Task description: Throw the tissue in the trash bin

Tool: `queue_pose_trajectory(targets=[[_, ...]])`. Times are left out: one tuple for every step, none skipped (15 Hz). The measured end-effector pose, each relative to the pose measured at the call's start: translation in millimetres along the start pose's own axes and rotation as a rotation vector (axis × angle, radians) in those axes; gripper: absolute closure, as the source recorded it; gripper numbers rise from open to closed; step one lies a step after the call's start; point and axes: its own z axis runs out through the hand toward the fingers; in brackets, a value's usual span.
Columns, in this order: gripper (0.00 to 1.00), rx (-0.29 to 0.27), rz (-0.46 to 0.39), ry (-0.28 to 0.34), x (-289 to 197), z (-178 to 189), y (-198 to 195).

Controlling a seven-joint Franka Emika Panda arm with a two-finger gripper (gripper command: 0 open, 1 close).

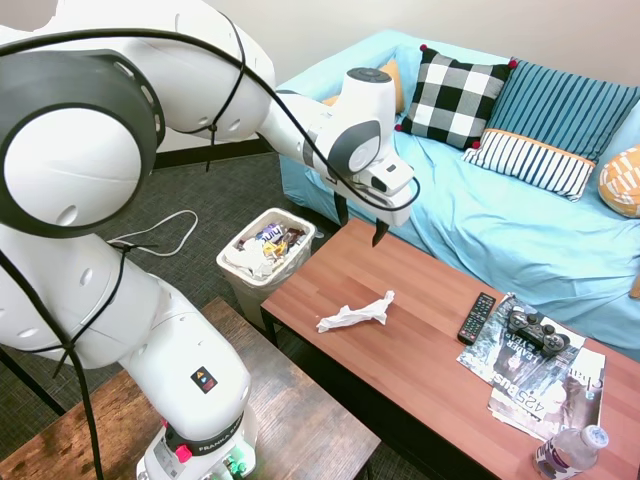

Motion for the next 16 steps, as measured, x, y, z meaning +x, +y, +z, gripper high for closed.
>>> queue_pose_trajectory(targets=[[0.00,0.002,0.002,-0.002,0.6,0.0,-0.8],[0.00,0.004,0.006,-0.007,0.4,1.6,-1.5],[0.00,0.005,0.012,-0.009,0.7,5.5,-3.0],[0.00,0.003,0.027,-0.014,2.2,12.9,-4.9],[0.00,-0.005,0.048,-0.024,4.6,23.8,-6.9],[0.00,-0.018,0.074,-0.036,8.7,38.2,-8.0],[0.00,-0.037,0.100,-0.050,14.5,56.7,-8.9],[0.00,-0.059,0.123,-0.068,21.1,76.5,-10.5],[0.00,-0.083,0.144,-0.090,29.1,97.5,-12.3],[0.00,-0.109,0.164,-0.114,38.8,118.3,-13.7],[0.00,-0.134,0.186,-0.135,49.9,139.8,-14.5],[0.00,-0.158,0.205,-0.153,60.6,160.7,-14.5],[0.00,-0.181,0.218,-0.170,68.7,180.6,-14.7],[0.00,-0.204,0.230,-0.189,73.5,201.6,-14.9],[0.00,-0.222,0.240,-0.209,74.5,220.1,-16.0],[0.00,-0.237,0.246,-0.227,73.3,236.7,-18.6]])
